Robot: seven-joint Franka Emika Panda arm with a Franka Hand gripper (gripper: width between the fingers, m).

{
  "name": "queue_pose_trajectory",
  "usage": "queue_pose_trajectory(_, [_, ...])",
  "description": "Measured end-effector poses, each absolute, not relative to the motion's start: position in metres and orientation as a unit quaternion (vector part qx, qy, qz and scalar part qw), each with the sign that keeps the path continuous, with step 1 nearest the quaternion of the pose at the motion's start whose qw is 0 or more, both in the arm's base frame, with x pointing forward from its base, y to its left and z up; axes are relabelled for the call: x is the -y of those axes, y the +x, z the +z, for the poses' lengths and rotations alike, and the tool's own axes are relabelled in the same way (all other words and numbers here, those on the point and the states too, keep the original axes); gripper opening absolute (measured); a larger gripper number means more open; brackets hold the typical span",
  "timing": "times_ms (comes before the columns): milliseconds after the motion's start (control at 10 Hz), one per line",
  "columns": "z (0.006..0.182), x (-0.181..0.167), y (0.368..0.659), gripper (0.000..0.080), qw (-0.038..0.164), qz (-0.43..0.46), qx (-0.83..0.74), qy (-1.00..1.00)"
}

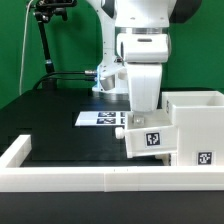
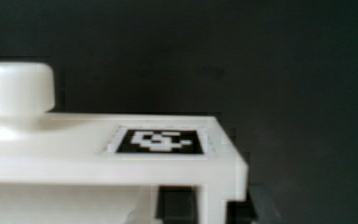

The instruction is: Assemble drawer

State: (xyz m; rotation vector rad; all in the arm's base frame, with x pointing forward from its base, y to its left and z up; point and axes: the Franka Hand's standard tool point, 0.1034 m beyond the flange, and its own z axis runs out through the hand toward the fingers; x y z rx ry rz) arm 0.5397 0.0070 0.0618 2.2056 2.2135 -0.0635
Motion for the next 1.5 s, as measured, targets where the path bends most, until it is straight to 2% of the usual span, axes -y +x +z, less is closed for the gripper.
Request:
queue_pose_trajectory(400, [0.063,-0.005,0.541,0.0047,0.015,-0.024,-0.707,0.706])
queue_pose_trajectory(500, [0.062,-0.005,0.54,0.0142,0.015,-0.025,-0.707,0.706])
queue_pose_trajectory(600, [0.064,-0.005,0.54,0.0142,0.015,-0.026,-0.705,0.708])
queue_pose_trajectory(700, [0.073,-0.004,0.542,0.0369,0.019,-0.024,-0.7,0.713])
queue_pose_trajectory(800, [0.083,-0.005,0.543,0.0369,0.02,-0.027,-0.697,0.716])
queue_pose_trajectory(1000, [0.102,-0.001,0.545,0.0621,0.019,-0.041,-0.693,0.719])
queue_pose_trajectory(1300, [0.124,0.036,0.55,0.0643,0.024,-0.047,-0.711,0.702])
queue_pose_trajectory(1500, [0.109,0.063,0.545,0.0649,0.012,-0.054,-0.718,0.694])
